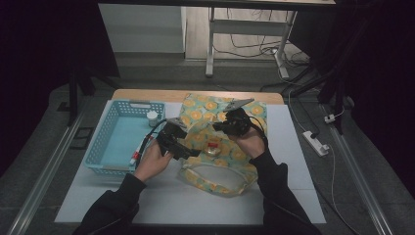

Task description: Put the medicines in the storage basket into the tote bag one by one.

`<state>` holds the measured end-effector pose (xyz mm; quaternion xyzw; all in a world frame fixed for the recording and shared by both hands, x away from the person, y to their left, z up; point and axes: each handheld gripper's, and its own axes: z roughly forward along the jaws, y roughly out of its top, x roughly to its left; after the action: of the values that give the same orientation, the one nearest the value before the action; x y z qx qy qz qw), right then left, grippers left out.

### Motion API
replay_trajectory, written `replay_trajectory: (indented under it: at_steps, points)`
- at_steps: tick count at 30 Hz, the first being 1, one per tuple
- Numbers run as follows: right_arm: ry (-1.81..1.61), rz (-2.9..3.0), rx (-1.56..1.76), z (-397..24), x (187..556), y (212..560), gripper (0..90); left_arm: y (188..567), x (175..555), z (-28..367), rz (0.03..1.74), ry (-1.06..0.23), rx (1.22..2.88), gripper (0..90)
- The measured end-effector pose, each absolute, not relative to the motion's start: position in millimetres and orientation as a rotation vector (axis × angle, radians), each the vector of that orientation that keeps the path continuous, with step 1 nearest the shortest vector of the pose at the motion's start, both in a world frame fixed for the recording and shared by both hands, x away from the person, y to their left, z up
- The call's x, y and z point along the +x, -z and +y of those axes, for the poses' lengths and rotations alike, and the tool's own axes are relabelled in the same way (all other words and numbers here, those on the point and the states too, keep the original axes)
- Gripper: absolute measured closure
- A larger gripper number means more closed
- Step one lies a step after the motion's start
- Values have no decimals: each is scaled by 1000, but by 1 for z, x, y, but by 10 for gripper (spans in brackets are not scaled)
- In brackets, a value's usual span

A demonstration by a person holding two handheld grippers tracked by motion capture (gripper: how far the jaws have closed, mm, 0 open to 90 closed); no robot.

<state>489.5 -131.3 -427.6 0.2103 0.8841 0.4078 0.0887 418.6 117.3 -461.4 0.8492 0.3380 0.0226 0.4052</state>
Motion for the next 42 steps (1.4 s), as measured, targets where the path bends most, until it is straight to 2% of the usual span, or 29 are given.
replay_trajectory:
  at_steps: [10, 17, 27, 35, 42]
  points:
    - [-1215, 2629, 630, -132, 489, 427, 896, 450, 412, 155, 912, -129, 2126, 0]
    - [-1214, 2629, 630, -132, 489, 427, 896, 441, 407, 192, 1022, -200, 2093, 0]
    - [-1212, 2633, 624, -131, 489, 428, 896, 454, 405, 232, 1217, -280, 2108, 2]
    - [-1210, 2635, 622, -130, 489, 428, 896, 468, 408, 246, 1274, -310, 2194, 0]
    - [-1211, 2635, 619, -130, 488, 428, 896, 481, 415, 250, 1324, -250, 2240, 0]
